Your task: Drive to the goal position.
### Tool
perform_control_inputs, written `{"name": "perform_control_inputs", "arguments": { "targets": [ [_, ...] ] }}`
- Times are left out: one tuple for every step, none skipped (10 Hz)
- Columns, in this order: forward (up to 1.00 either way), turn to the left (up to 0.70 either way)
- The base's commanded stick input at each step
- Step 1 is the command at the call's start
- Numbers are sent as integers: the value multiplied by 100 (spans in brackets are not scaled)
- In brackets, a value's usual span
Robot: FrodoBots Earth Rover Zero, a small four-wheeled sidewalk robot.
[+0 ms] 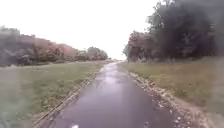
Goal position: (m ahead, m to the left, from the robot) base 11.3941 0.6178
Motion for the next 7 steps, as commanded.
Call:
{"name": "perform_control_inputs", "arguments": {
  "targets": [
    [100,0],
    [100,0],
    [100,0],
    [100,0],
    [100,0],
    [100,0],
    [100,0]
  ]
}}
